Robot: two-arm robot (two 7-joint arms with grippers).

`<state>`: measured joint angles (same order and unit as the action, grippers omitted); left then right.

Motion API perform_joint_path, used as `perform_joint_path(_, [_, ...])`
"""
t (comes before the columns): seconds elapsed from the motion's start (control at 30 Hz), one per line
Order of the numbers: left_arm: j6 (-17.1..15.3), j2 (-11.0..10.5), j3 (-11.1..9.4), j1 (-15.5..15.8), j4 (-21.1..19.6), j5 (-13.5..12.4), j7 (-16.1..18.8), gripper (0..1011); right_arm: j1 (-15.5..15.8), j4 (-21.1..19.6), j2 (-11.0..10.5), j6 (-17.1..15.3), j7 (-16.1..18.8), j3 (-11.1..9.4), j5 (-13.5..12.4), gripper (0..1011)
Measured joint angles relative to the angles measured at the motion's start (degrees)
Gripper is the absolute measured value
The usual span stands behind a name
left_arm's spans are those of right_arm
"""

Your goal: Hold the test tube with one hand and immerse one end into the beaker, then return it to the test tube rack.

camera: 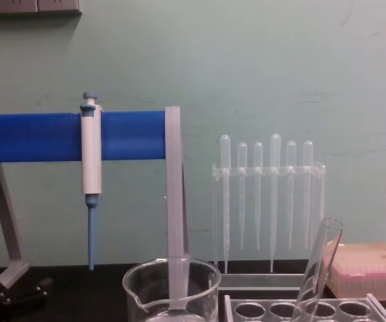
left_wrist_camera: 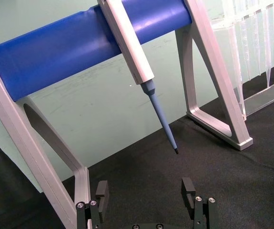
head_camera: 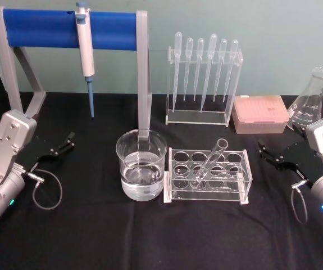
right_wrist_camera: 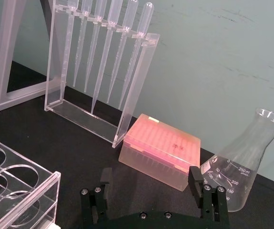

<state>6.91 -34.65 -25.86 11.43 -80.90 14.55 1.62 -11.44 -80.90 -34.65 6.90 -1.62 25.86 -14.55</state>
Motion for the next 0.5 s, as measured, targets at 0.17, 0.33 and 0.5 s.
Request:
perform_joint_path(0.17, [0.0, 0.0, 0.0, 0.0, 0.0, 0.0, 0.0, 1000, 0.0, 0.0, 0.0, 0.0, 0.0, 0.0, 0.0, 1003])
perform_joint_path(0.33, [0.0, 0.0, 0.0, 0.0, 0.0, 0.0, 0.0, 1000, 0.0, 0.0, 0.0, 0.0, 0.0, 0.0, 0.0, 1003])
perform_joint_path(0.5, [0.0, 0.0, 0.0, 0.0, 0.0, 0.0, 0.0, 1000, 0.58, -1.83, -0.35, 0.57, 1.73, -1.25, -1.34, 1003])
